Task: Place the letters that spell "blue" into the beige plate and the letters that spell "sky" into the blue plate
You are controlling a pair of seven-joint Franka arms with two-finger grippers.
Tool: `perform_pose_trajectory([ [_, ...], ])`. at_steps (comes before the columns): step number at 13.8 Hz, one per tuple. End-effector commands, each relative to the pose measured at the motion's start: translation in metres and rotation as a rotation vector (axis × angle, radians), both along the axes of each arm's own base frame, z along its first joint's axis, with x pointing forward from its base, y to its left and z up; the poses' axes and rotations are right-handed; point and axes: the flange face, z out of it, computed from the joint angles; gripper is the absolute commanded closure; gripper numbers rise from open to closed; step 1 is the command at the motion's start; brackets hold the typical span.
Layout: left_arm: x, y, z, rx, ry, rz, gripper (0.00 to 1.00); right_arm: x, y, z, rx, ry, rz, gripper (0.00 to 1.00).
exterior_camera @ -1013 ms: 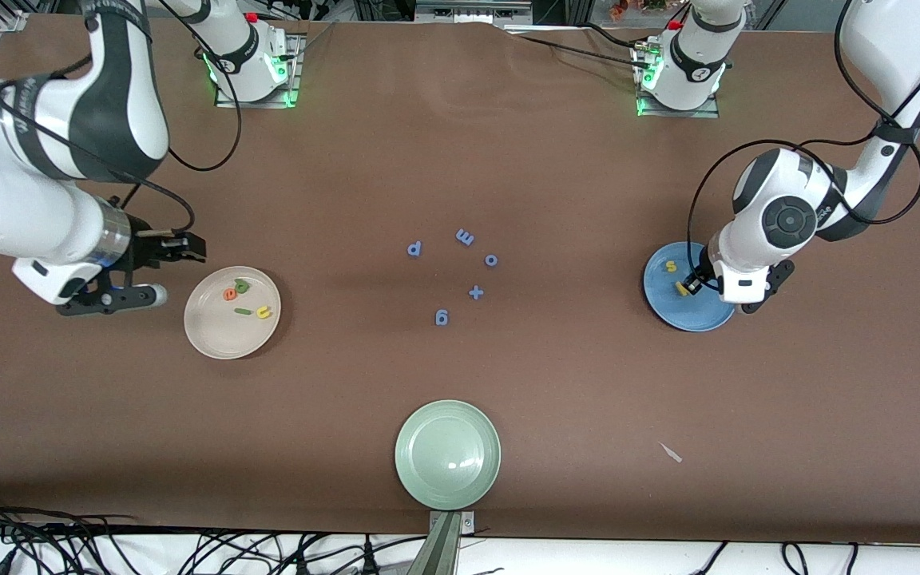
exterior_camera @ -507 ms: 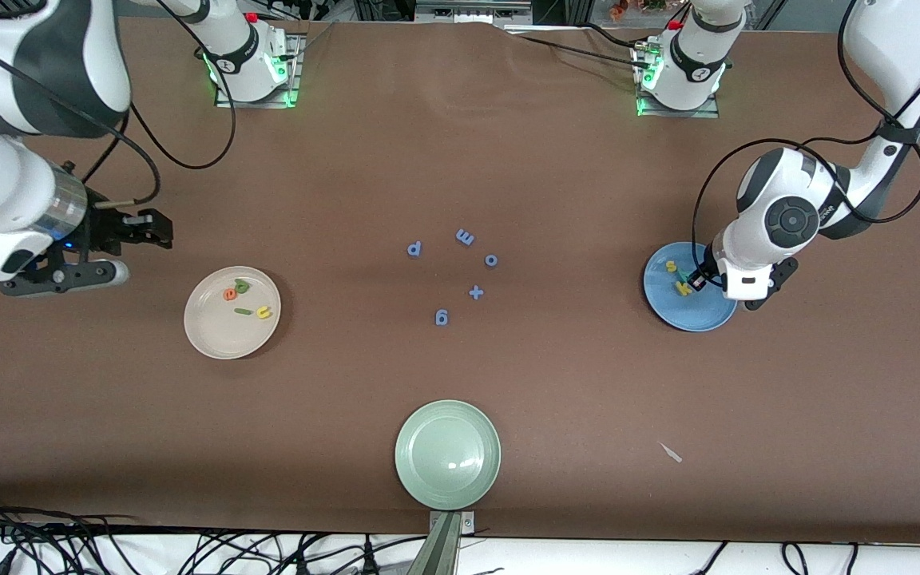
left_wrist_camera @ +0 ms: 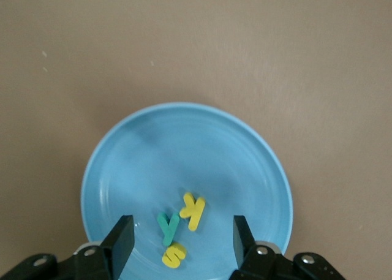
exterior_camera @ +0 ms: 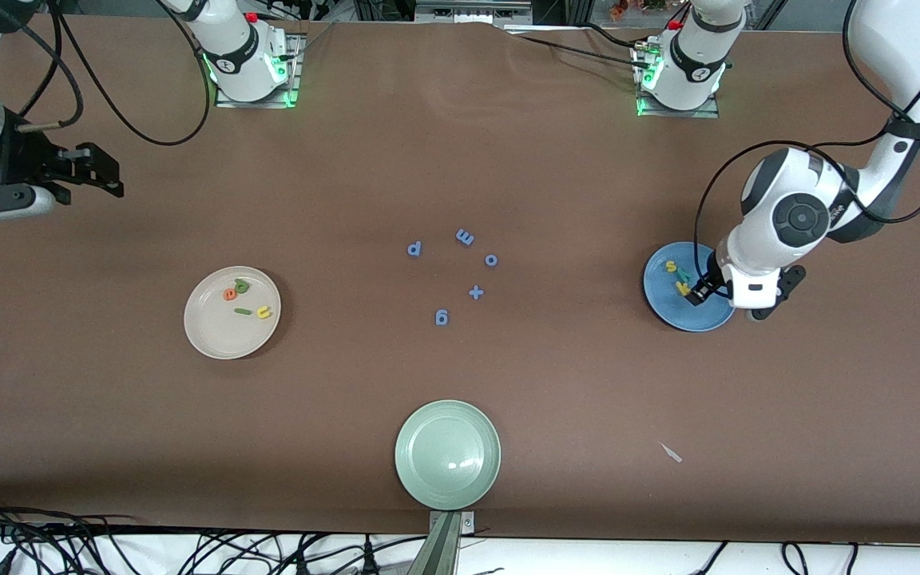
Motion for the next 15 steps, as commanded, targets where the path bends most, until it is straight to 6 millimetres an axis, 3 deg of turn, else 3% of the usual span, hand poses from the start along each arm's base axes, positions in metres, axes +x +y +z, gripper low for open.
perform_pose_trajectory([
  [1, 0.025, 0.008, 0.046, 0.024, -0.005, 0.03, 0.22, -0.003, -0.001, -0.002, -0.031, -0.008, -0.001, 0.24],
  [4, 0.052, 0.026, 0.101, -0.016, 0.011, 0.001, 0.14, -0.002, -0.001, 0.0, -0.046, -0.012, -0.001, 0.21],
  [7, 0.067, 0.044, 0.162, -0.038, 0.039, -0.03, 0.01, 0.003, -0.004, 0.003, -0.048, -0.023, -0.015, 0.01],
  [10, 0.072, 0.065, 0.22, -0.079, 0.059, -0.093, 0.0, 0.005, -0.009, 0.001, -0.041, -0.021, -0.025, 0.0],
  [12, 0.071, 0.097, 0.245, -0.105, 0.058, -0.16, 0.0, 0.006, -0.013, 0.012, -0.049, -0.036, -0.02, 0.0],
  [13, 0.073, 0.106, 0.264, -0.138, 0.028, -0.195, 0.0, 0.008, -0.012, 0.015, -0.053, -0.05, -0.025, 0.0],
  [14, 0.072, 0.115, 0.274, -0.151, 0.033, -0.232, 0.0, 0.014, -0.015, 0.01, -0.058, -0.048, -0.036, 0.0],
  [15, 0.072, 0.119, 0.281, -0.146, 0.045, -0.256, 0.0, 0.018, -0.015, 0.019, -0.057, -0.069, -0.031, 0.0],
])
